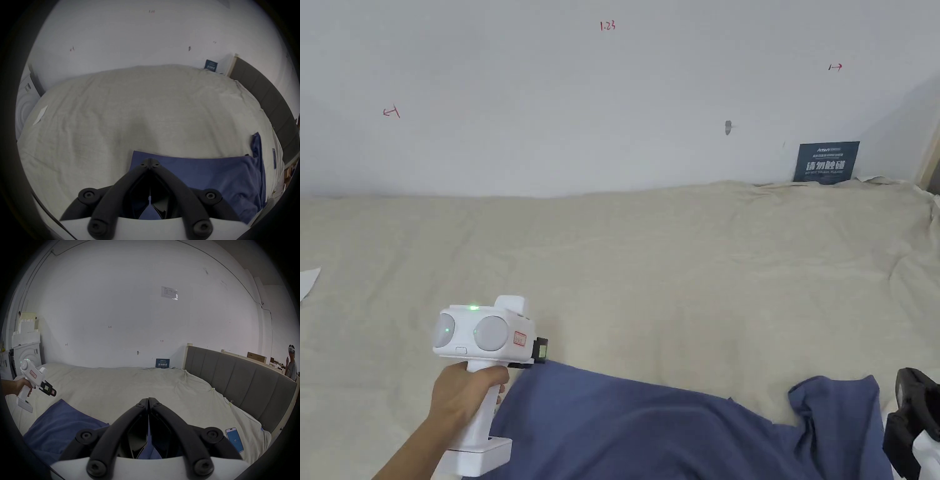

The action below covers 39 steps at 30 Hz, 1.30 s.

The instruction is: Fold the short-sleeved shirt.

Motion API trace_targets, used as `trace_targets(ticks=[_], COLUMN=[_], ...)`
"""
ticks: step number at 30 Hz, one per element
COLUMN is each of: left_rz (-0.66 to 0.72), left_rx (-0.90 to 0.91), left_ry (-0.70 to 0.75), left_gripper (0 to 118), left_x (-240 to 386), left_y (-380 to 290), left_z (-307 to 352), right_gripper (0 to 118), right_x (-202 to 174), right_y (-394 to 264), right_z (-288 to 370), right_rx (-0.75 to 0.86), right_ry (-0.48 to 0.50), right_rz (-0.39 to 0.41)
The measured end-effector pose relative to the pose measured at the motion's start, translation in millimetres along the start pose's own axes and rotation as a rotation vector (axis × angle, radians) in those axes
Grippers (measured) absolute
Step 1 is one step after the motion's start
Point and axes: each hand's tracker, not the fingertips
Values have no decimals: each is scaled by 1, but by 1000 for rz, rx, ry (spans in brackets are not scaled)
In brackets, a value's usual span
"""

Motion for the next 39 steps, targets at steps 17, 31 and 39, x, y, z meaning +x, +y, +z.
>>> trace_targets(ticks=[17,31,39], left_rz=[29,-29,-41], left_rx=[-170,1,80], left_ry=[64,-28,-42], left_gripper=[76,2,2], left_x=[3,21,17], left_y=[-2,-15,-36], left_z=[-60,25,98], right_gripper=[0,0,3], right_x=[19,29,56], right_y=[-23,-3,-23], right_z=[-7,-27,-118], right_rx=[-82,-163,-398], right_ry=[-51,19,69], right_rz=[11,-23,-58])
